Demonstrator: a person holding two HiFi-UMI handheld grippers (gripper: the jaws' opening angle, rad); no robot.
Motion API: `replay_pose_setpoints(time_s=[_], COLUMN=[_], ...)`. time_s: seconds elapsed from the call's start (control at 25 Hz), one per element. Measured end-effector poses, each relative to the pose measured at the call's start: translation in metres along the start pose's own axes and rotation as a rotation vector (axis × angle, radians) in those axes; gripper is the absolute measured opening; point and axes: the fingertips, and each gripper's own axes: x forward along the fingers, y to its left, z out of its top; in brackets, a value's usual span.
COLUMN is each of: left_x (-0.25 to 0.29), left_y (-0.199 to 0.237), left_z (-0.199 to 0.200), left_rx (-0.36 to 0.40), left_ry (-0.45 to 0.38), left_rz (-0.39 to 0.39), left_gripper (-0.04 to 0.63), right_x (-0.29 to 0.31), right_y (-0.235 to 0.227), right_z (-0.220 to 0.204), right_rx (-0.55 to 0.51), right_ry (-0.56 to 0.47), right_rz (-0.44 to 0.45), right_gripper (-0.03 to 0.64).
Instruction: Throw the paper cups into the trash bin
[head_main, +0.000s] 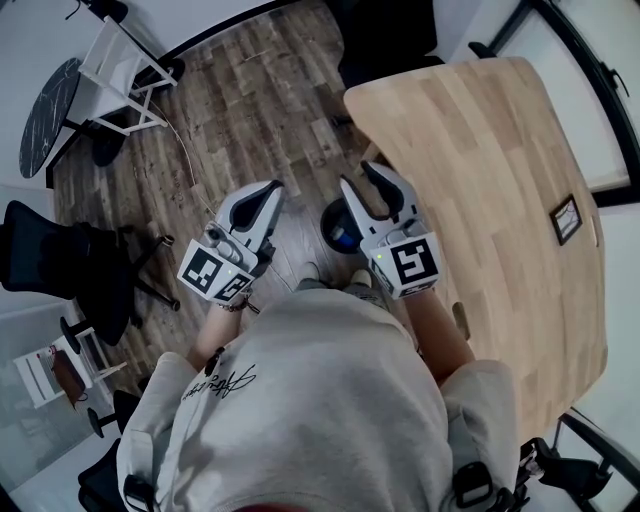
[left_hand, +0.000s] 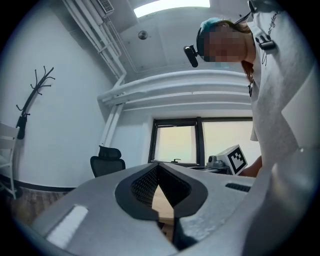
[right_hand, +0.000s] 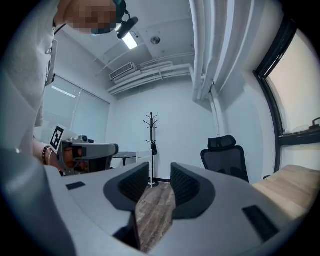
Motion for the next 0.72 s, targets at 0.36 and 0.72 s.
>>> replay_pose_setpoints(time_s=[0.36,0.72], left_x=[-0.002,-0.003], left_y=[-0.007,-0.010], left_z=[0.001,0.004], left_rx=[0.034,0.048], left_ry=[0.005,0.002], left_rz=[-0.007,-0.004], left_gripper=[0.003,0.003], right_x=[-0.004,-0.008], right_y=[0.003,0.005], right_z=[0.011,0.020], right_rx=[-0.013,-0.008], right_ry=[-0.041,-0.084], right_rz=[-0.006,0.014], right_gripper=[0.056,0.009])
